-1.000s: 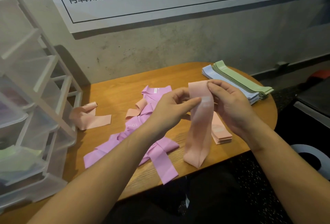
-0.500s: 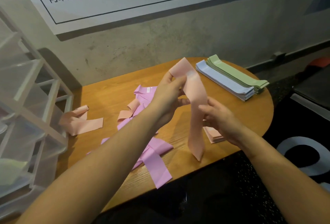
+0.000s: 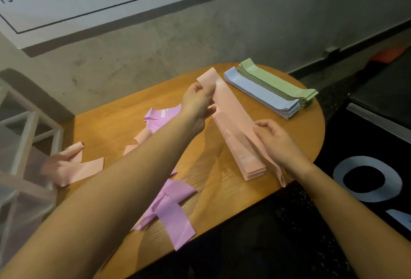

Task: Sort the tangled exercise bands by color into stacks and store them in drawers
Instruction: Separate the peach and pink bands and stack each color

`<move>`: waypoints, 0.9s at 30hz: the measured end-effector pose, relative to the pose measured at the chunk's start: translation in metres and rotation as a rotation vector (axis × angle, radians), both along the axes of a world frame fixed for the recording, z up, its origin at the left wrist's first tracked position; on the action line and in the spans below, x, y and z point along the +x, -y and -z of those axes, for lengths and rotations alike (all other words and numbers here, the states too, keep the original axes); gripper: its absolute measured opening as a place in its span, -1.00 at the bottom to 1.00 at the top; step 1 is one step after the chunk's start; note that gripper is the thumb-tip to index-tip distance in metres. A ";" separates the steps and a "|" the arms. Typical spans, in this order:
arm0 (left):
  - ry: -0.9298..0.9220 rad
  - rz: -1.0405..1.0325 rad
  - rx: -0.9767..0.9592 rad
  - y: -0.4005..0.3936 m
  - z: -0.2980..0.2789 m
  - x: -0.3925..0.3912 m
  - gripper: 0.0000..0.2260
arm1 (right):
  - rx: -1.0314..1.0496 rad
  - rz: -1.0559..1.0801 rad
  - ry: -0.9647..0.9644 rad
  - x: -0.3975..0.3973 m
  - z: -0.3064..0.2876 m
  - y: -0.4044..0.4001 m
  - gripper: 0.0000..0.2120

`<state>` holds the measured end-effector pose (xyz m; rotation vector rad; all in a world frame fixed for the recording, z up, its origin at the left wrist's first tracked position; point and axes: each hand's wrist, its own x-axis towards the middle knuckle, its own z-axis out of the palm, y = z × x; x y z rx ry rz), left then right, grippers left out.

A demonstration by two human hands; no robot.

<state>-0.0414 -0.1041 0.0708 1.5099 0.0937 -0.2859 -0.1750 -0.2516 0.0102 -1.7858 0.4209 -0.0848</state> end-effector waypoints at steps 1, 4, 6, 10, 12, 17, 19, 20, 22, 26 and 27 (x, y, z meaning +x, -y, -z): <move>-0.005 0.003 0.017 0.004 0.004 0.005 -0.91 | -0.006 -0.010 -0.024 0.000 0.002 0.004 -0.87; -0.001 0.006 0.108 0.013 0.017 0.020 -0.94 | 0.006 -0.009 -0.048 0.000 0.007 0.014 -0.82; 0.001 0.011 0.171 0.015 0.027 0.032 -0.92 | 0.031 -0.015 -0.049 0.000 0.011 0.020 -0.72; 0.007 0.012 0.237 0.018 0.046 0.052 -0.87 | -0.024 -0.083 -0.077 0.007 0.020 0.025 -0.62; 0.000 0.023 0.267 0.019 0.052 0.062 -0.83 | -0.064 -0.113 -0.084 0.012 0.024 0.024 -0.70; 0.002 0.052 0.376 0.025 0.066 0.081 -0.85 | -0.155 -0.152 -0.099 0.026 0.034 0.020 -0.79; 0.025 0.063 0.432 0.028 0.073 0.086 -0.86 | -0.178 -0.189 -0.122 0.030 0.040 0.020 -0.72; 0.034 0.072 0.458 0.029 0.076 0.089 -0.87 | -0.206 -0.218 -0.134 0.031 0.042 0.020 -0.69; 0.045 0.093 0.506 0.029 0.084 0.094 -0.85 | -0.242 -0.264 -0.157 0.032 0.046 0.021 -0.62; 0.112 0.124 0.622 0.026 0.098 0.100 -0.85 | -0.397 -0.302 -0.189 0.029 0.047 0.021 -0.58; 0.120 0.132 0.642 0.025 0.100 0.102 -0.84 | -0.485 -0.316 -0.181 0.028 0.047 0.022 -0.58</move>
